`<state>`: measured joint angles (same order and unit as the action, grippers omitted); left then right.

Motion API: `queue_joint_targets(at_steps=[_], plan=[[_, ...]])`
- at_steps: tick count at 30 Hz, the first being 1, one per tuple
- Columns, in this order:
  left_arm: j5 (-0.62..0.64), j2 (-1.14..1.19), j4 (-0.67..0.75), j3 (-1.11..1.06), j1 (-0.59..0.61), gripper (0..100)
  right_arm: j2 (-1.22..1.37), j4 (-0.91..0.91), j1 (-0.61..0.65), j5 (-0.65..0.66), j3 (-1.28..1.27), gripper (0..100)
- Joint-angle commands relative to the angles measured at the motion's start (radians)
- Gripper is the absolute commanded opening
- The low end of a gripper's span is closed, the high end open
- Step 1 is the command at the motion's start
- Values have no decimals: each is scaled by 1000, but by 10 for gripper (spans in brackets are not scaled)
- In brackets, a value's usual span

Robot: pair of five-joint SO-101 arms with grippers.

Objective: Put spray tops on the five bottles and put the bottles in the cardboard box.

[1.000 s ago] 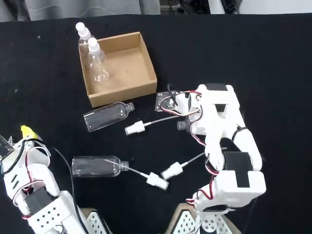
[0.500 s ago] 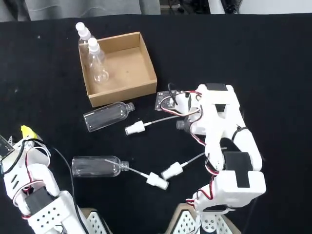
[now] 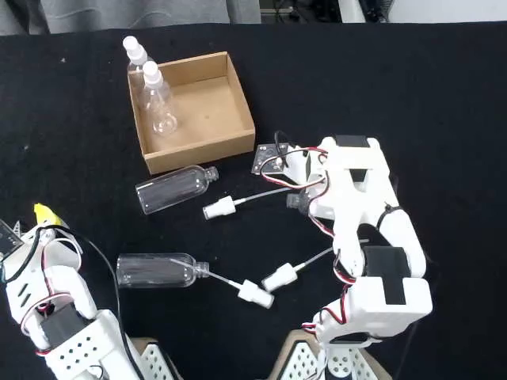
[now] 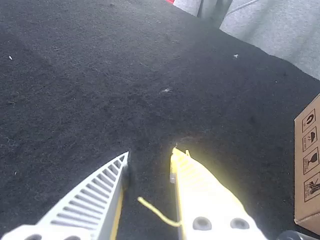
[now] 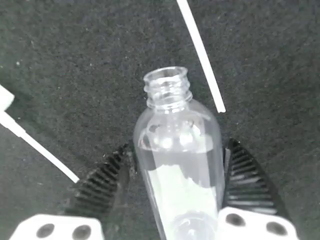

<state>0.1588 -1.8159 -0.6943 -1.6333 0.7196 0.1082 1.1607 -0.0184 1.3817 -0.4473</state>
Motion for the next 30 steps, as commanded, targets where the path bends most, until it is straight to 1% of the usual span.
queue_joint_targets(at_steps=[1,4,7,9,18,25,30], plan=[[3,-9,23,18,-21,123,-56,-18,21,-11,2,227],[3,-9,23,18,-21,123,-65,-12,14,-12,5,205],[3,-9,23,18,-21,123,-67,-11,12,-12,8,120],[3,-9,23,18,-21,123,-67,-6,12,-12,8,87],[3,-9,23,16,-21,123,-67,167,12,-12,111,82],[3,-9,23,16,-21,123,-67,371,14,-14,243,82],[3,-9,23,16,-21,123,-105,466,14,-95,309,81]])
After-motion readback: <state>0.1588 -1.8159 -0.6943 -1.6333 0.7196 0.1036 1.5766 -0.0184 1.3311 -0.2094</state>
